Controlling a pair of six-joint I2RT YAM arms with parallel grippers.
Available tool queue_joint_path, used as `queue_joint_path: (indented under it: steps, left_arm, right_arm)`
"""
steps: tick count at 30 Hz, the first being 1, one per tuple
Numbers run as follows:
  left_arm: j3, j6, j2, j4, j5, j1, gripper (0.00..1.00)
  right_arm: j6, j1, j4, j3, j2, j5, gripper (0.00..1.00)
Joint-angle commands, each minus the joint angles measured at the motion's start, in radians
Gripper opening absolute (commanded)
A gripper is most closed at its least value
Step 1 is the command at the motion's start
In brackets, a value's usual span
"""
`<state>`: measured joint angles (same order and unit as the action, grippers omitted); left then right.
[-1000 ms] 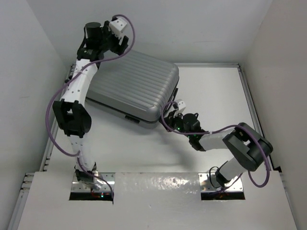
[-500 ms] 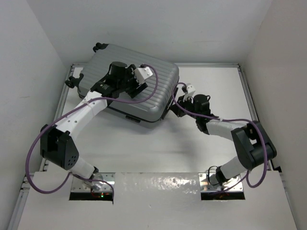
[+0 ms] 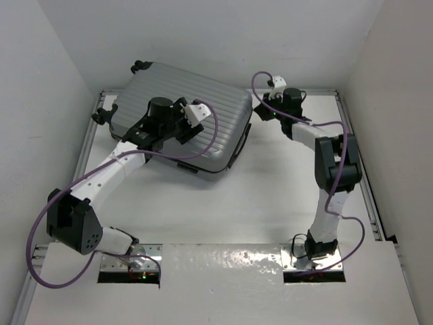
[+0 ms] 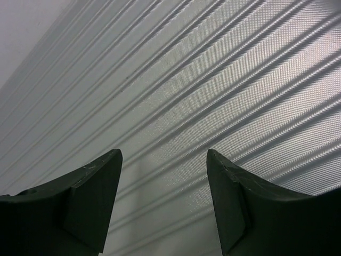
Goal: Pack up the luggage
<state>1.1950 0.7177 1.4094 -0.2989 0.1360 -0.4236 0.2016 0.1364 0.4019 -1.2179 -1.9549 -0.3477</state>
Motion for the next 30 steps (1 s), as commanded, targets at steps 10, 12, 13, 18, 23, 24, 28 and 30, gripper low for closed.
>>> queue_joint_path:
  steps: [10, 12, 13, 18, 23, 24, 28, 30]
  left_arm:
    - [-0.140, 0.034, -0.033, -0.230, -0.038, 0.011, 0.62]
    - [-0.104, -0.070, -0.067, -0.227, -0.024, 0.055, 0.60]
    - [-0.045, -0.110, -0.101, -0.239, 0.003, 0.159, 0.60]
    - [0.069, -0.106, -0.157, -0.456, -0.109, 0.512, 0.44]
    - [-0.296, -0.017, -0.256, -0.346, -0.213, 0.799, 0.40]
    - [-0.329, -0.018, -0.207, -0.272, -0.214, 0.802, 0.41]
    - [-0.242, -0.083, 0.096, -0.034, -0.173, 0.796, 0.47]
    - [0.032, -0.127, 0.320, -0.066, -0.121, 0.781, 0.51]
  right_arm:
    - [-0.004, -0.041, 0.104, -0.578, -0.366, -0.187, 0.00]
    - [0.007, -0.005, 0.129, -0.533, -0.365, -0.315, 0.00]
    - [0.001, 0.018, 0.155, -0.507, -0.360, -0.335, 0.00]
    - [0.096, 0.074, 0.311, -0.341, -0.329, -0.439, 0.00]
    - [0.084, 0.184, 0.480, 0.052, -0.132, -0.442, 0.00]
    - [0.105, 0.196, 0.544, 0.104, -0.101, -0.436, 0.00]
    - [0.165, 0.262, 0.667, 0.398, 0.088, -0.366, 0.00]
    - [0.211, 0.291, 0.699, 0.489, 0.160, -0.332, 0.00]
